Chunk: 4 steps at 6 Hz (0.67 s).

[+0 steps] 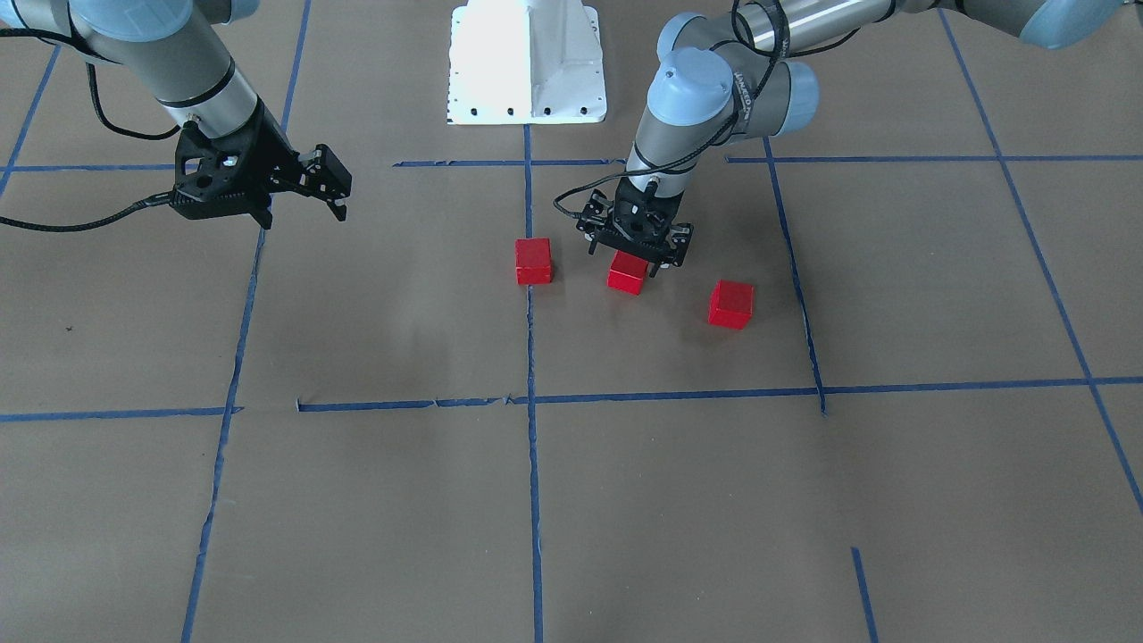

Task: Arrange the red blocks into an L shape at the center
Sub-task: 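Close the left gripper on the red cube nearest the center cube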

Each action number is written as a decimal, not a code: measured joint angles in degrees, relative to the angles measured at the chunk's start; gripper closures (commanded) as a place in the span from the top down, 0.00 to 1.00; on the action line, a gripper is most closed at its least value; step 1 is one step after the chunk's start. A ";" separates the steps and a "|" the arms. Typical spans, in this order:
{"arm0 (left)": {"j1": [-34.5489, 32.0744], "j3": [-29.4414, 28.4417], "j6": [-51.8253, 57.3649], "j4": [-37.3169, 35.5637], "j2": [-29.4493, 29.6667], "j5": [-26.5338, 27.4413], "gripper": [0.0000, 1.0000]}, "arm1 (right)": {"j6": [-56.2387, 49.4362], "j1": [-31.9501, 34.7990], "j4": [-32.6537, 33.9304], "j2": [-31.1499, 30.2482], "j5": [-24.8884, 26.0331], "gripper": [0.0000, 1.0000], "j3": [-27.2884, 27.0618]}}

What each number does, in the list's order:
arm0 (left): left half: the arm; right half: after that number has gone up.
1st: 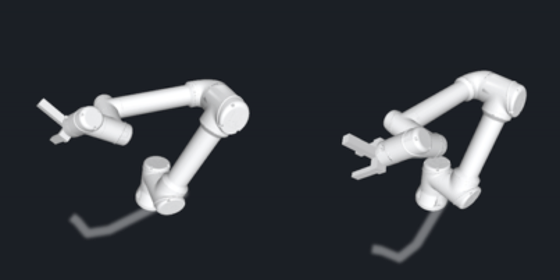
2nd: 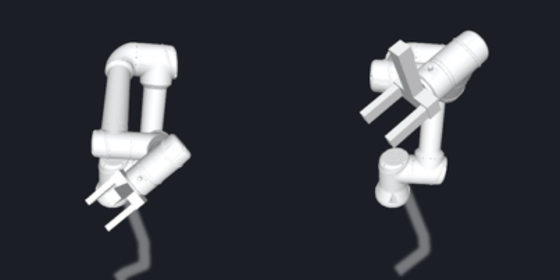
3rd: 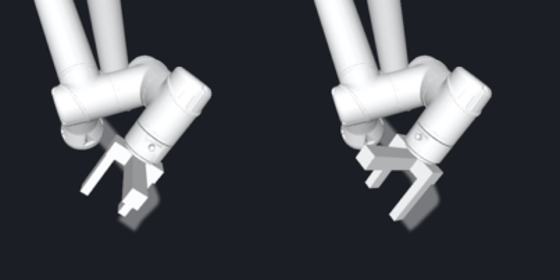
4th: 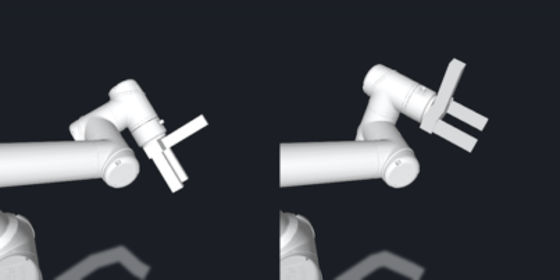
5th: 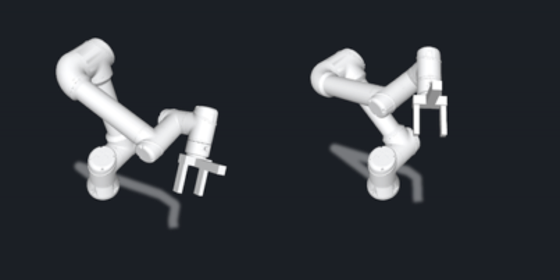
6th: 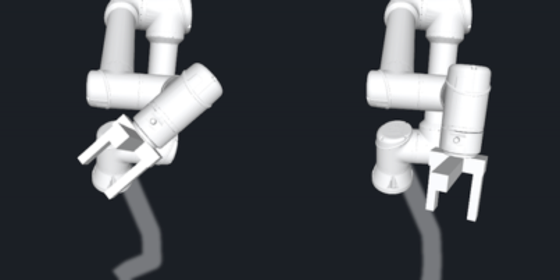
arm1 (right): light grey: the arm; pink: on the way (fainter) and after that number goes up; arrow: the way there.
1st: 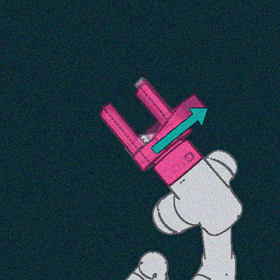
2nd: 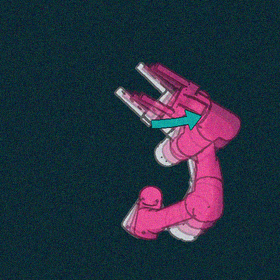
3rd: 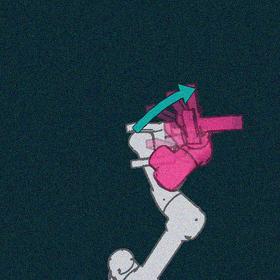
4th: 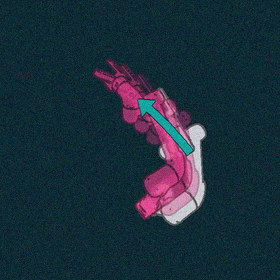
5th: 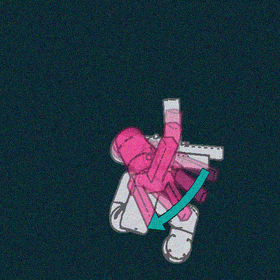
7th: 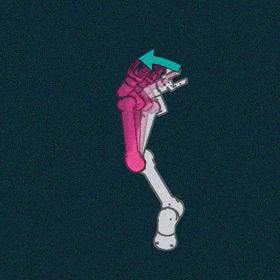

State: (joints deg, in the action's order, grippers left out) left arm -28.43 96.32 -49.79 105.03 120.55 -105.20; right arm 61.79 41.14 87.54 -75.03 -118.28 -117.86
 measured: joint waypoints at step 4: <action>-0.01 -0.63 1.64 -0.02 0.36 0.41 0.00 | 0.00 -0.06 0.09 -0.11 0.11 1.00 0.16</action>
State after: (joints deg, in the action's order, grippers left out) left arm -28.44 95.69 -48.15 105.00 120.91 -104.79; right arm 61.79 41.08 87.63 -75.14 -118.17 -117.70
